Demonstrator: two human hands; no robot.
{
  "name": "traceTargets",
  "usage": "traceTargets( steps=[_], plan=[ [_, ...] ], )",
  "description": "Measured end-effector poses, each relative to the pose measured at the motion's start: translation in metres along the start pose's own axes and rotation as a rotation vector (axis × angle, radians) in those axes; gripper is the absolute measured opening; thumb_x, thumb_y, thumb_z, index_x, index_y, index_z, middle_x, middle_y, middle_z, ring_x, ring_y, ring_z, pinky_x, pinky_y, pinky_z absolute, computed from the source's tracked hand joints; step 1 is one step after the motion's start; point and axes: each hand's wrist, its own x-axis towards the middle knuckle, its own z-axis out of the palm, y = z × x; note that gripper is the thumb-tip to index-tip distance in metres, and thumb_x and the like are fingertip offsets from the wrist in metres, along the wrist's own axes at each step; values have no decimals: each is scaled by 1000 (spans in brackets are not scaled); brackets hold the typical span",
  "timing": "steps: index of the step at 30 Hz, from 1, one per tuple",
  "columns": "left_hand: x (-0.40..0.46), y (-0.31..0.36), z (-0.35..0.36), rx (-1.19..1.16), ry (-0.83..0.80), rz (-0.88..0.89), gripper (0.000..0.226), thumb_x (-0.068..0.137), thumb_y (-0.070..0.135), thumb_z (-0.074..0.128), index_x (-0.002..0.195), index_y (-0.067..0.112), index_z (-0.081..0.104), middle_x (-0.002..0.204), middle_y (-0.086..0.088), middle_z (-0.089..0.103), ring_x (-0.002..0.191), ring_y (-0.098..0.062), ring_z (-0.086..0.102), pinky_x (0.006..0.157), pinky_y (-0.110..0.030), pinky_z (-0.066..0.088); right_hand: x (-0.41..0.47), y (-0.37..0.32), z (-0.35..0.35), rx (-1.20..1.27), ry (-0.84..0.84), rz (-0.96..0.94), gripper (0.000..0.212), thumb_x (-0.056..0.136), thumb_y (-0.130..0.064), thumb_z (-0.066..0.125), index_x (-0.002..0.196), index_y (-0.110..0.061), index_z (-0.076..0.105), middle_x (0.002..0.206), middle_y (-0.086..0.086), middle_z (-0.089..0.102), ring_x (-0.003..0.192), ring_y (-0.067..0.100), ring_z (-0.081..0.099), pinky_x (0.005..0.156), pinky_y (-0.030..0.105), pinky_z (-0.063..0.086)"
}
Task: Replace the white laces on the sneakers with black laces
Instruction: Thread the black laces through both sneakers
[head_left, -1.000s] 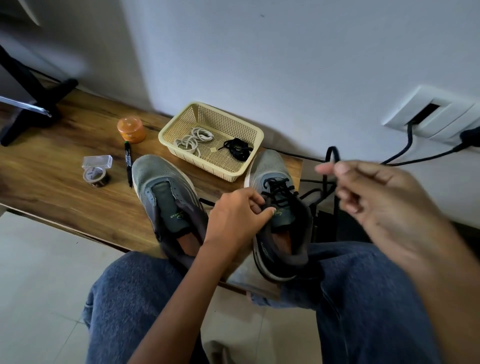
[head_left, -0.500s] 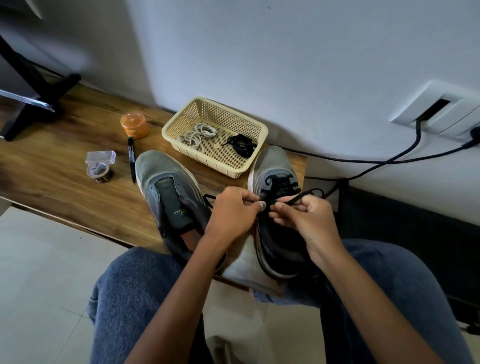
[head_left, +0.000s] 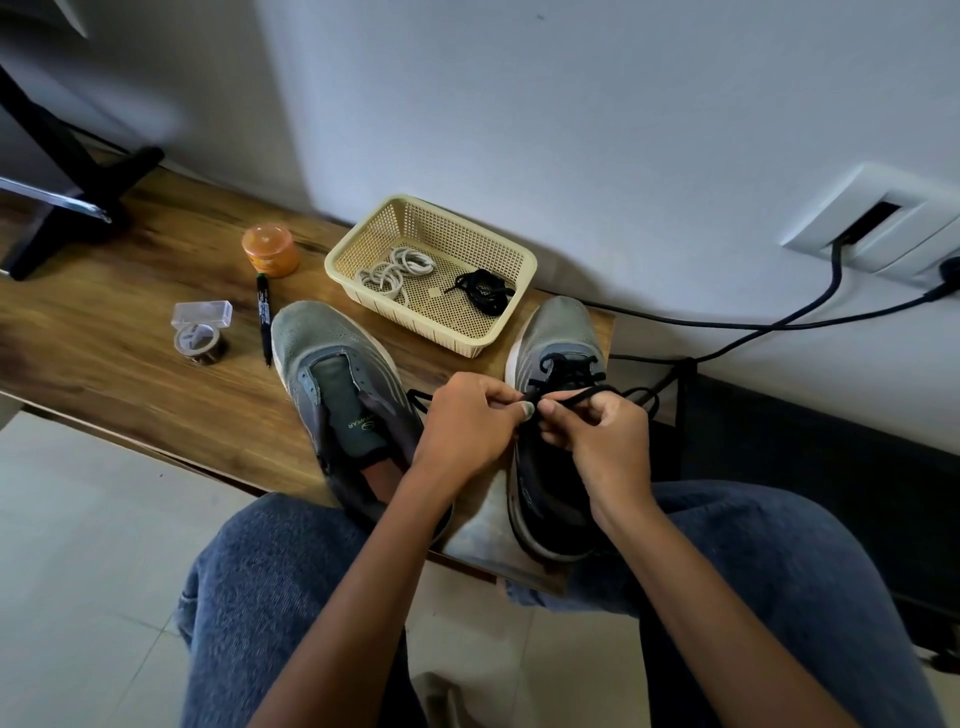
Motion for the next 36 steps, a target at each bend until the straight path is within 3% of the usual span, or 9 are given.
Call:
traceTargets(
  steps=[4,9,14,22,25,30,36],
  plan=[
    [-1,1,-1,11,21,1,12,85,23,73,95,17,75,77,5,70,78,-11,68,75,-24,53,1,1,2,-45,23,-17,4,86,-1,66,84,-4,69,71,6,70,58,6,67,62,20,56],
    [-1,1,-1,-20,5,-20,12,84,21,74,95,17,75,80,2,73,79,-13,70,83,-33,57,1,2,0,-28,8,-7,8,86,1,65,82,-5,68,70,6,69,58,6,67,58,15,53],
    [-1,1,-2,-23,8,-24,11,85,20,73,95,15,76,76,3,72,70,-8,68,77,-27,57,0,3,-2,-83,-18,-17,4,85,0,67,84,-3,68,71,5,70,63,8,70,65,22,56],
    [-2,3,-1,-102,-37,-51,2,85,17,73,84,18,74,72,1,73,67,-13,71,79,-38,60,-3,4,-5,-211,-9,-132,11,83,-6,70,78,-15,70,73,2,71,67,10,70,71,33,58],
    [-1,1,-1,-117,-56,-52,12,85,18,73,75,24,73,69,-1,73,69,-17,72,80,-43,59,-3,4,-5,-219,4,-145,10,84,-6,70,78,-15,70,73,3,71,67,12,70,70,33,58],
    [-2,2,-2,-235,-108,-103,17,93,16,62,83,12,75,70,-8,70,67,-16,66,79,-41,57,-2,2,-4,-201,9,-137,13,83,-6,70,76,-17,70,72,0,71,64,7,69,67,25,56],
    [-1,1,-4,-259,-128,-137,21,97,12,55,84,13,71,81,-12,70,68,-15,66,71,-32,55,3,0,-6,-113,-34,-33,11,76,-4,76,76,-14,72,70,4,73,64,12,71,62,23,55]
  ],
)
